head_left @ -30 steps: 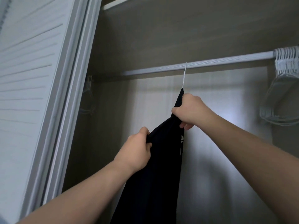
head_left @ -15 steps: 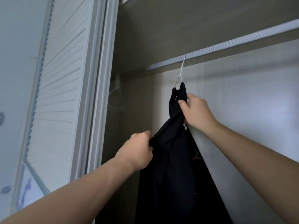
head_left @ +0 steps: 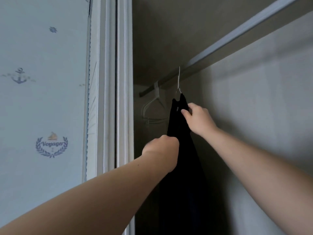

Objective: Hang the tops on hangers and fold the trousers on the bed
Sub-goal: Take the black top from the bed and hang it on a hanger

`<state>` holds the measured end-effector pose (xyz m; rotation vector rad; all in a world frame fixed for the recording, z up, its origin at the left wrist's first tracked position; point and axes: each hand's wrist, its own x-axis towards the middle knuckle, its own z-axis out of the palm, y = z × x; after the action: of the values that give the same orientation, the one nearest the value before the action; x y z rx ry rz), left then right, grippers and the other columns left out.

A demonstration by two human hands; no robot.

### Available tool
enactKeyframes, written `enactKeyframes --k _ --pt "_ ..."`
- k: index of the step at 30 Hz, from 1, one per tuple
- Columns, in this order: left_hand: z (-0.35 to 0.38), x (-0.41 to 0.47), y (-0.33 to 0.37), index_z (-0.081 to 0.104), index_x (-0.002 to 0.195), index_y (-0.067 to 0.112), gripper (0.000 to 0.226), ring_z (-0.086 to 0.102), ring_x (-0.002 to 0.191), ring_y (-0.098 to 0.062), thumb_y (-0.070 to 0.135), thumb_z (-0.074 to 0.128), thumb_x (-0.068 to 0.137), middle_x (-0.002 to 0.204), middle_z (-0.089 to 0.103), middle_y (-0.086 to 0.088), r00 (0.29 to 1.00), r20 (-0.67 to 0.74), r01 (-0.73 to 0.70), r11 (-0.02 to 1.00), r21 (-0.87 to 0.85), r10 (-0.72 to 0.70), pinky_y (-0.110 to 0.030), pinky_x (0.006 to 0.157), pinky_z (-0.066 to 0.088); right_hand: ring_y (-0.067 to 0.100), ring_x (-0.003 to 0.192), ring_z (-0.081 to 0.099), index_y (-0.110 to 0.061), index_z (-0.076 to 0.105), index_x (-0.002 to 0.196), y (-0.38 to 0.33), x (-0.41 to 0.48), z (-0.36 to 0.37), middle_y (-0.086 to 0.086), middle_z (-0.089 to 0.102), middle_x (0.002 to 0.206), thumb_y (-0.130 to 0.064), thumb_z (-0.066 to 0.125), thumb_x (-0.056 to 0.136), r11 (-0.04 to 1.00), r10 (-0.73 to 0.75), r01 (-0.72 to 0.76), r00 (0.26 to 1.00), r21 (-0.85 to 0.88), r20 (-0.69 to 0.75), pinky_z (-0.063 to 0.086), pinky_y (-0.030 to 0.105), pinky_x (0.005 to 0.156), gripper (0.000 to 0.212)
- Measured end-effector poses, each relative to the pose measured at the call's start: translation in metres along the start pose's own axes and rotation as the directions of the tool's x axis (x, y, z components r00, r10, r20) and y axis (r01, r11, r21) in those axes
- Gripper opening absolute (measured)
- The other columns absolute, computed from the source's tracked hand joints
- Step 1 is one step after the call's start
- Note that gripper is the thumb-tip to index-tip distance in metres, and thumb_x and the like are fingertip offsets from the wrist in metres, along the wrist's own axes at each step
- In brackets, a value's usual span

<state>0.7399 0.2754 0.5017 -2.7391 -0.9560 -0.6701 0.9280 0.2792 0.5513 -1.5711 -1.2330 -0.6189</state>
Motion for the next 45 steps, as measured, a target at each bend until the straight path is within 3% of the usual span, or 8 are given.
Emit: enactKeyframes --k 8,14,19,22,26,32,40,45 --pt "0.002 0.021 -0.013 0.058 0.109 0.008 0.017 0.051 0.081 -0.027 -0.002 0.053 0.095 0.081 0.045 -0.005 0.986 0.12 0.077 0.961 0.265 -0.112 -0.042 0.074 0.05 0.033 0.114 0.062 -0.016 0.041 0.149 -0.005 0.019 0.063 0.016 0.06 0.133 -0.044 0.049 0.103 0.979 0.059 -0.085 0.988 0.185 0.143 0.055 0.043 0.092 0.055" --pt "0.001 0.014 -0.017 0.058 0.106 0.011 0.009 0.051 0.072 -0.021 0.008 0.053 0.099 0.081 0.051 -0.002 0.986 0.14 0.017 0.899 0.437 -0.087 -0.037 0.071 0.038 0.027 0.104 0.063 -0.022 0.039 0.15 0.0 0.01 0.065 0.015 0.059 0.135 -0.053 0.045 0.102 0.966 0.026 -0.055 0.993 0.253 0.116 0.052 0.034 0.08 0.058" --pt "0.002 -0.014 -0.015 0.054 0.131 0.016 0.039 0.048 0.119 -0.033 0.041 0.046 0.101 0.122 0.06 -0.009 1.0 0.016 -0.006 0.689 0.725 -0.009 -0.049 0.1 0.031 0.027 0.145 0.031 -0.034 0.024 0.155 0.001 -0.026 0.04 0.002 0.035 0.159 -0.058 0.033 0.103 0.989 -0.059 0.044 0.993 0.143 0.101 0.034 0.043 0.11 0.058" --pt "0.003 -0.045 -0.027 0.037 0.152 0.013 0.068 0.019 0.149 -0.04 0.058 0.036 0.1 0.156 0.038 -0.015 0.989 -0.054 -0.042 0.607 0.793 0.139 -0.063 0.119 0.004 0.02 0.152 0.012 -0.039 0.016 0.156 -0.007 -0.064 0.022 -0.008 0.021 0.165 -0.059 0.027 0.103 0.987 -0.159 0.161 0.984 -0.028 0.076 0.019 0.051 0.121 0.058" --pt "0.003 -0.103 -0.052 0.02 0.159 0.015 0.08 -0.009 0.155 -0.036 0.065 0.016 0.097 0.169 0.01 -0.013 0.941 -0.184 -0.066 0.691 0.72 0.282 -0.064 0.119 -0.009 0.015 0.154 -0.002 -0.042 0.009 0.157 -0.029 -0.122 0.005 -0.013 0.008 0.167 -0.065 0.017 0.097 0.969 -0.225 0.232 0.971 -0.086 0.08 0.008 0.05 0.122 0.065" --pt "-0.007 -0.212 -0.105 0.038 0.156 0.017 0.075 0.013 0.154 -0.038 0.063 0.036 0.096 0.166 0.022 -0.011 0.9 -0.299 -0.099 0.818 0.566 0.316 -0.067 0.119 0.017 0.016 0.155 -0.006 -0.039 0.009 0.159 -0.088 -0.213 -0.001 -0.013 0.002 0.168 -0.062 0.02 0.098 0.947 -0.294 0.305 0.949 -0.097 0.111 0.006 0.052 0.122 0.067" --pt "-0.004 -0.414 -0.183 0.033 0.158 0.021 0.075 0.01 0.156 -0.034 0.063 0.035 0.096 0.168 0.019 -0.006 0.955 -0.293 0.078 0.909 0.41 0.051 -0.065 0.121 0.012 0.027 0.155 0.004 -0.031 0.019 0.159 -0.213 -0.35 0.014 -0.004 0.01 0.169 -0.06 0.028 0.098 0.928 -0.362 0.371 0.886 0.024 0.29 0.013 0.06 0.119 0.068" --pt "-0.011 -0.572 -0.225 0.029 0.159 0.023 0.076 0.009 0.156 -0.033 0.065 0.031 0.096 0.169 0.016 -0.004 0.96 -0.219 0.244 0.904 0.351 -0.175 -0.066 0.12 0.014 0.028 0.155 0.006 -0.03 0.019 0.159 -0.312 -0.45 0.032 -0.005 0.013 0.168 -0.06 0.027 0.099 0.875 -0.478 0.455 0.761 0.164 0.439 0.01 0.057 0.12 0.068"
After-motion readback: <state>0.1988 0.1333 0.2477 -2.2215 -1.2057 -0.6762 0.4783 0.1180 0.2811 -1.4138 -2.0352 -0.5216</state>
